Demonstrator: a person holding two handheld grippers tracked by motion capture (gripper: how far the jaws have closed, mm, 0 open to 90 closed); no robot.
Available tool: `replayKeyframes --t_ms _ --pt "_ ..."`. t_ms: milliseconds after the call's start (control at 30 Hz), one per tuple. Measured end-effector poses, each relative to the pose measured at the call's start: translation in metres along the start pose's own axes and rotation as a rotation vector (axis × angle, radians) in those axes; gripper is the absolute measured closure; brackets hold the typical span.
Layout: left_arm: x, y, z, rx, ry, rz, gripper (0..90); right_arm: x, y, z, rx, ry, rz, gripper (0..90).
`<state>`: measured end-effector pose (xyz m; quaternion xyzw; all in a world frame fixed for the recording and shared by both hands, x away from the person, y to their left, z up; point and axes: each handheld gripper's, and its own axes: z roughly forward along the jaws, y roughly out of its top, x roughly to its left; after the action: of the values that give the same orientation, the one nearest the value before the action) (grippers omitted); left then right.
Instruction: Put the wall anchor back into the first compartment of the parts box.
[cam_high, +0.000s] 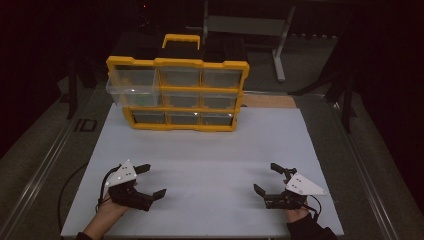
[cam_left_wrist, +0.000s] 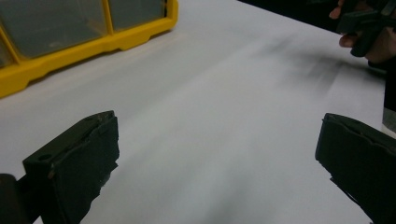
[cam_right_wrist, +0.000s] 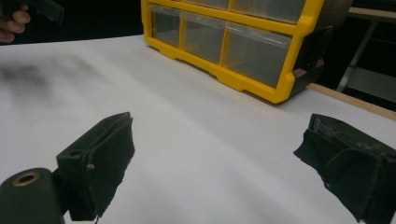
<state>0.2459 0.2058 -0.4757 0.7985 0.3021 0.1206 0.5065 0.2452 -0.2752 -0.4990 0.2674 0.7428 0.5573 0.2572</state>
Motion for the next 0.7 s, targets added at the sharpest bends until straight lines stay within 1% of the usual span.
replayKeyframes --t_ms 133,200,267,300,367,467,500,600,633,667,700 --pt "-0.001 -0.011 0.0 -0.015 0.007 -0.023 0.0 0.0 0.0 0.0 0.004 0.0 -0.002 8.4" --pt "0.0 -0.016 0.0 -0.017 0.025 -0.021 0.0 0.0 0.0 0.0 0.004 0.001 -0.002 8.4" --pt "0.0 -0.021 0.0 -0.019 0.042 -0.029 0.0 0.0 0.0 0.0 0.005 0.002 0.001 8.4" --pt "0.0 -0.021 0.0 -0.019 0.042 -0.029 0.0 0.0 0.0 0.0 0.005 0.002 0.001 8.4" --pt "0.0 -0.024 -0.001 -0.023 0.059 -0.011 0.0 0.0 0.0 0.0 0.006 0.002 0.0 8.4" --pt "0.001 -0.026 -0.001 -0.028 0.067 -0.01 0.0 0.0 0.0 0.0 0.005 0.002 -0.003 8.4" --pt "0.004 -0.029 -0.002 -0.042 0.08 -0.016 0.0 0.0 0.0 0.001 0.006 0.003 -0.003 8.4" --pt "0.007 -0.031 -0.002 -0.055 0.105 -0.013 0.0 0.0 0.0 0.0 0.007 0.004 -0.001 8.4" --pt "0.008 -0.032 -0.002 -0.061 0.108 -0.021 0.0 0.0 -0.001 0.001 0.007 0.004 -0.003 8.4" --pt "0.008 -0.032 -0.002 -0.061 0.108 -0.021 0.0 0.0 -0.001 0.001 0.007 0.004 -0.003 8.4" --pt "0.009 -0.033 -0.003 -0.065 0.117 -0.031 0.0 0.0 -0.001 0.001 0.01 0.005 0.0 8.4"
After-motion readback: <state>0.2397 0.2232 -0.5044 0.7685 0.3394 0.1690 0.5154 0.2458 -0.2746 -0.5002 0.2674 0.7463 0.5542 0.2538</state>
